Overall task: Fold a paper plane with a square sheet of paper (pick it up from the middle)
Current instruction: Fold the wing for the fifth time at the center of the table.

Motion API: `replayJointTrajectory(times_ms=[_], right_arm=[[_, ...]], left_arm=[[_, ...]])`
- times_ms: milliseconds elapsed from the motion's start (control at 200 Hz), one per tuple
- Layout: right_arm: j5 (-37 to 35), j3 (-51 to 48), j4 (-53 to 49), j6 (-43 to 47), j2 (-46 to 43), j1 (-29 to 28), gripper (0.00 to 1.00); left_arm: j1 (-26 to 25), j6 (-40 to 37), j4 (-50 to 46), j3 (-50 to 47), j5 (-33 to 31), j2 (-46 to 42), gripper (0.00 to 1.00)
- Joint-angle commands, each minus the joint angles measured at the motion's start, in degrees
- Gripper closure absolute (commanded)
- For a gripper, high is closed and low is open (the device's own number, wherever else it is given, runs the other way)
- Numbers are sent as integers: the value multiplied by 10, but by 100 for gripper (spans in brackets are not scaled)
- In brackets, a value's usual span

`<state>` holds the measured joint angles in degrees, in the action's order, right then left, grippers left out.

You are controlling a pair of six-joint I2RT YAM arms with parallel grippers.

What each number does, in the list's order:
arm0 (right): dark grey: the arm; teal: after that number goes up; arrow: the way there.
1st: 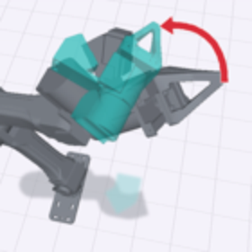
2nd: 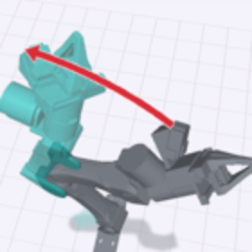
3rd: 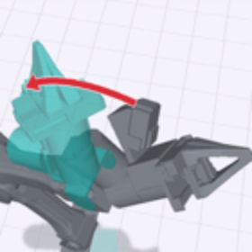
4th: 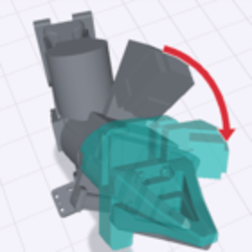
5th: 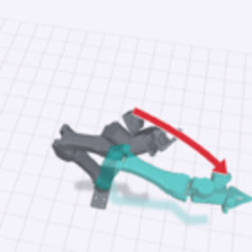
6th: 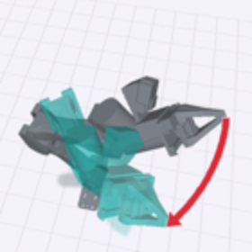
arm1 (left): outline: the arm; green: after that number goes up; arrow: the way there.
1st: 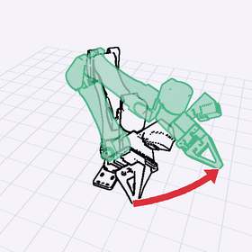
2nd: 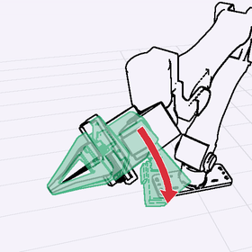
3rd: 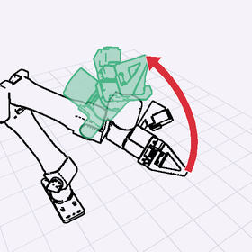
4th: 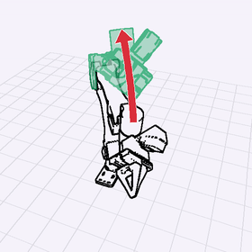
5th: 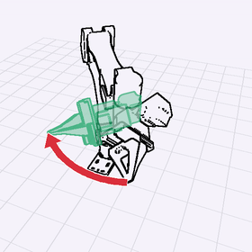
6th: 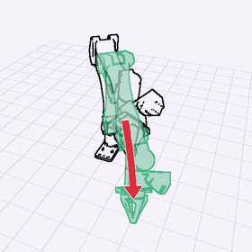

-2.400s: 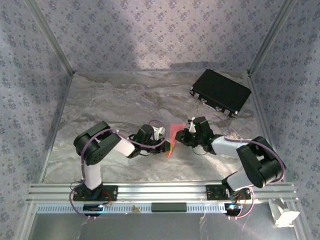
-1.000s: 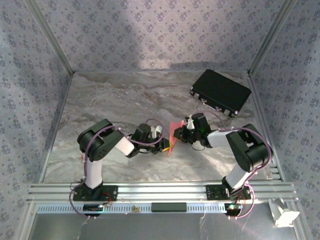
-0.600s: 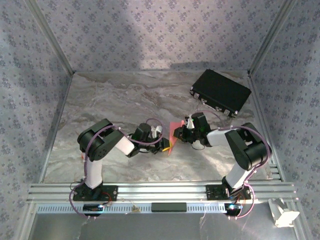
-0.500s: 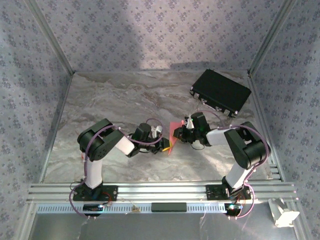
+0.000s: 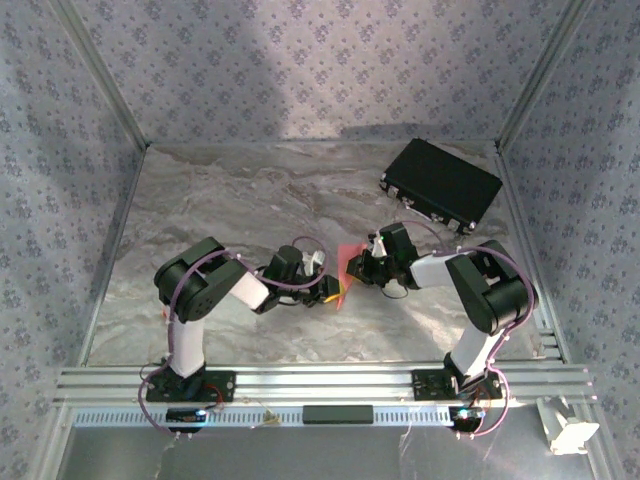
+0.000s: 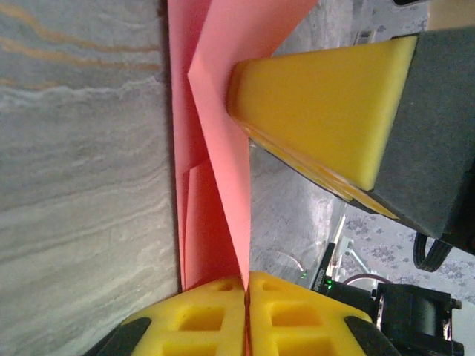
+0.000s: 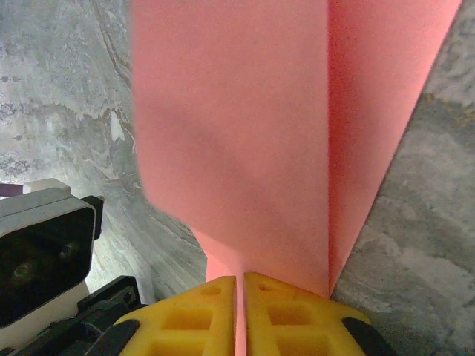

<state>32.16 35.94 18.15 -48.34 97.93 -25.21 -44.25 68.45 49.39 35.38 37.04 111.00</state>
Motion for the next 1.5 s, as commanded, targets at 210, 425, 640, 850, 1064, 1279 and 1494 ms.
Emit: replayJointTrajectory(times_ms=[210, 425, 640, 850, 1064, 1279, 1494], right_arm=[[-51, 0, -75, 17, 19, -1, 88], [-57, 4, -84, 20, 24, -4, 88], [-59, 5, -88, 20, 26, -5, 88], [-63, 5, -93, 21, 26, -6, 88], [-69, 5, -100, 23, 25, -8, 89], [-74, 6, -106, 24, 24, -8, 90], [-79, 7, -111, 24, 27, -9, 90]], left_arm=[[-4, -115, -237, 34, 6, -13, 90], [-4, -121, -247, 32, 8, -21, 92], [-6, -123, -247, 25, 16, -29, 91], [-9, -128, -250, 25, 27, -29, 99], [-13, -132, -265, 23, 31, -32, 94], [-16, -141, -281, 22, 37, -42, 89], [-16, -152, -296, 24, 47, -48, 98]])
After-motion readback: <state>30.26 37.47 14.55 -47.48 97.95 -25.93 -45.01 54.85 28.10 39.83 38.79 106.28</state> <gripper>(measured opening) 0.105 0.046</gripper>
